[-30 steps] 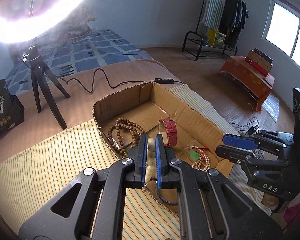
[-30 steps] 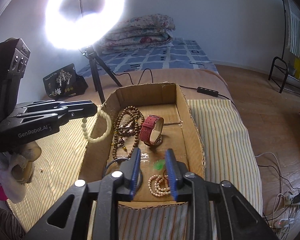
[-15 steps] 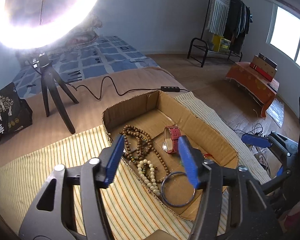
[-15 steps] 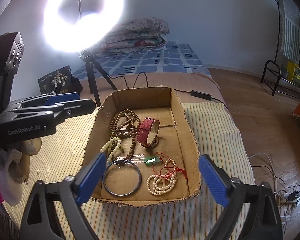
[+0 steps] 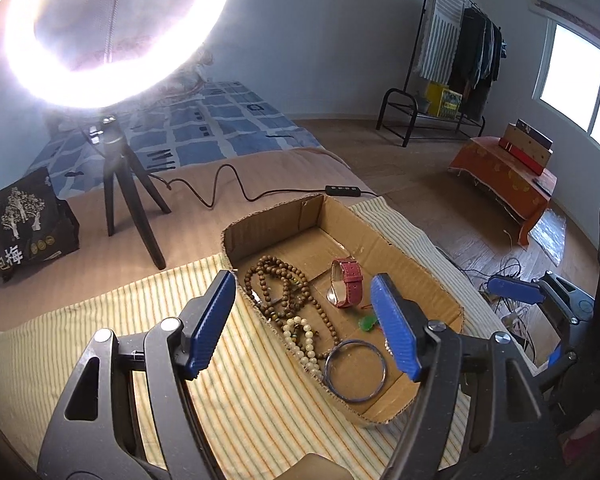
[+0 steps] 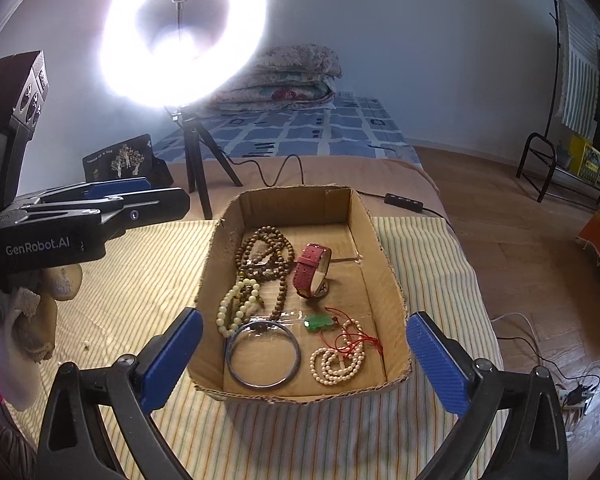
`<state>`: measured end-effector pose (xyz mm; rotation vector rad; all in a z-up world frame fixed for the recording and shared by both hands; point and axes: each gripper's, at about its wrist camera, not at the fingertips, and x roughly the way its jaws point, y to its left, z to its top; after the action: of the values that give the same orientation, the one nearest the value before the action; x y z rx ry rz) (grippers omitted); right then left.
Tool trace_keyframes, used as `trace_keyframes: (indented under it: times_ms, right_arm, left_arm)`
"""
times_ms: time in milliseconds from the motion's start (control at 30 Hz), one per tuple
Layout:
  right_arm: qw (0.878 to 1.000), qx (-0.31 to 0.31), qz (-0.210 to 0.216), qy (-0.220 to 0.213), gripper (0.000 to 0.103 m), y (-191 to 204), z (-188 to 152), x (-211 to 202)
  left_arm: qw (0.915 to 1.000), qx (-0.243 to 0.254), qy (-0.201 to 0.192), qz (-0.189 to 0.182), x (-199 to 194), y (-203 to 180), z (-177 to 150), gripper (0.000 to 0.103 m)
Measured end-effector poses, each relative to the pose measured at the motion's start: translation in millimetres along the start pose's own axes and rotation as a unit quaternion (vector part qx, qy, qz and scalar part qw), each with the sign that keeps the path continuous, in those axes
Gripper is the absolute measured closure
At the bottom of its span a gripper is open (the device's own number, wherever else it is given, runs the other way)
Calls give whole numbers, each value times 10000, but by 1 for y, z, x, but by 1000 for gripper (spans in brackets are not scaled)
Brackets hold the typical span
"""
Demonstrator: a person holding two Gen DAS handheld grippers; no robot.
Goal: Organize jewelry
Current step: 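Withdraw both grippers from the box back over the sheet, then lower the left gripper toward one pearl earring while the right gripper approaches another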
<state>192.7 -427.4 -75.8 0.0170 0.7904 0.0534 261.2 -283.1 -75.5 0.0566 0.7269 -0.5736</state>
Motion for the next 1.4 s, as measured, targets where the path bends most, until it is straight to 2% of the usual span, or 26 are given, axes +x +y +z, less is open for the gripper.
trace_keyframes:
  times_ms: [533, 867, 1067, 1233, 1400]
  right_arm:
    - [9991, -316, -59, -265, 0, 42, 7, -37]
    - [9967, -511, 104, -625, 0, 76, 5, -54]
    - [9944, -676, 480, -658, 0, 98, 2, -48]
    - [9910, -999, 774, -443, 0, 122, -3, -31]
    - [9874, -1137, 1086, -191, 0, 142, -10, -13]
  left_arm:
    - [9995, -81, -287, 144, -64, 30, -7, 31]
    - [9978, 125, -513, 405, -120, 61, -27, 31]
    - [9970, 28, -437, 639, -148, 98, -60, 31]
    - [9965, -232, -230, 768, -159, 130, -97, 31]
    - [9962, -473, 35, 732, -162, 156, -137, 31]
